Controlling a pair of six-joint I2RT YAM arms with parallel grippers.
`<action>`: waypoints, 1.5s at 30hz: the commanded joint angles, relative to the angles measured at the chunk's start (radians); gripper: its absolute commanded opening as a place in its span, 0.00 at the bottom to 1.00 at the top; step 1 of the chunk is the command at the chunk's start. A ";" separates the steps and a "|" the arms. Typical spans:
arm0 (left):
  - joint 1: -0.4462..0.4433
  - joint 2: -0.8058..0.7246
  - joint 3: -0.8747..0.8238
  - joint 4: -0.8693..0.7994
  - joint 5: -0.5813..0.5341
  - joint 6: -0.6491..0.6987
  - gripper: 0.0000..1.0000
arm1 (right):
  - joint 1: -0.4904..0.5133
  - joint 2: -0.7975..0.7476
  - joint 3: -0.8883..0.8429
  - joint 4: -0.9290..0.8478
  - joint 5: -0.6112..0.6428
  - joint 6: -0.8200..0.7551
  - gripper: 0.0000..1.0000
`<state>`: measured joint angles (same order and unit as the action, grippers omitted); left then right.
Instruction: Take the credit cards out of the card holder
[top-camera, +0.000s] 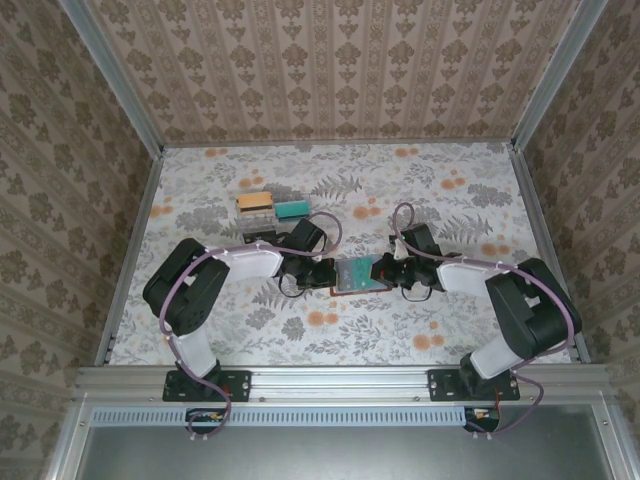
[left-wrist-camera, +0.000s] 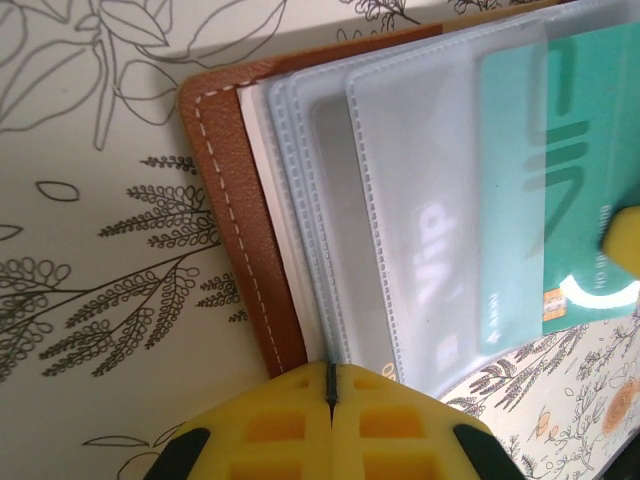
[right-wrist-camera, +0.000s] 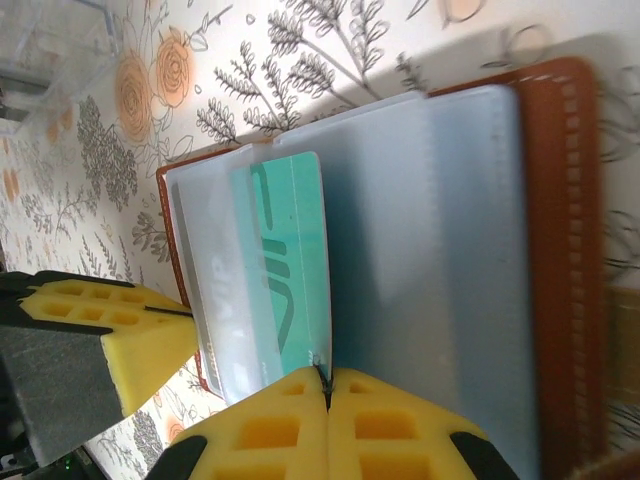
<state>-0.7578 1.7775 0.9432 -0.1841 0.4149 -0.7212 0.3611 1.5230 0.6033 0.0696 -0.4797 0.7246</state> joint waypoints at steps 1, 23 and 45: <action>0.006 0.002 -0.004 -0.029 0.002 0.019 0.00 | -0.018 -0.049 -0.024 -0.079 0.023 -0.039 0.02; 0.106 -0.241 -0.038 0.367 0.110 -0.305 0.67 | -0.055 -0.307 0.115 -0.096 -0.122 0.019 0.00; 0.087 -0.207 -0.088 0.707 0.216 -0.466 0.46 | -0.022 -0.237 0.150 0.134 -0.222 0.187 0.00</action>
<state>-0.6662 1.5562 0.8520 0.4755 0.5930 -1.1740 0.3309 1.2766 0.7212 0.1619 -0.6712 0.8948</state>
